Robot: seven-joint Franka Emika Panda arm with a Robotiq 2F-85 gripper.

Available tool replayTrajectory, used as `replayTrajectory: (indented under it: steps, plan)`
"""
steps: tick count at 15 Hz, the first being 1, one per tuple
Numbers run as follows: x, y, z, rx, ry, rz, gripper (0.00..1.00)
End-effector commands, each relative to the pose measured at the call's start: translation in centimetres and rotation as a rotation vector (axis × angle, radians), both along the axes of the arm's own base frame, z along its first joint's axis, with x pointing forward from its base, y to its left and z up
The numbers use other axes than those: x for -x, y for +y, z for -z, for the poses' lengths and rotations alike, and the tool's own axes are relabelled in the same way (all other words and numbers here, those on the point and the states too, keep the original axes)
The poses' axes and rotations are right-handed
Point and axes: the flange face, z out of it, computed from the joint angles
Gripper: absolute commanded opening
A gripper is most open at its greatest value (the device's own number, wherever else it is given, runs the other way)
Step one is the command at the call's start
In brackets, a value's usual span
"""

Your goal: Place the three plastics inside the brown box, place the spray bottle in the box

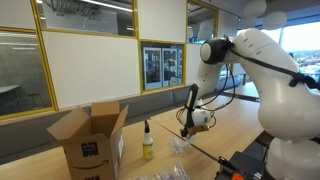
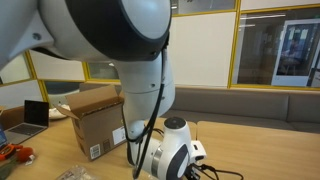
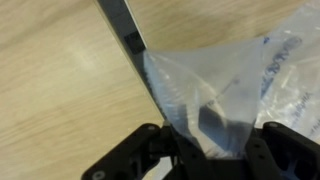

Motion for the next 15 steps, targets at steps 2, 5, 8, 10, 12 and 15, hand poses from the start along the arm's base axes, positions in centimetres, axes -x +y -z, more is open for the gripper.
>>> replayTrajectory:
  steps: [2,5,8,10,12,15]
  plan:
    - [-3.7,2.8,-8.9,0.077,-0.071,-0.102,0.12]
    - [-7.2,5.2,-15.2,0.134,-0.109,-0.182,0.14]
    - [-10.1,8.3,-20.9,0.181,-0.132,-0.264,0.13]
    - [-11.9,10.9,-23.8,0.212,-0.139,-0.327,0.13]
    - [-13.5,13.5,-26.0,0.23,-0.151,-0.391,0.14]
    - [-15.8,18.2,-27.9,0.236,-0.187,-0.485,0.14]
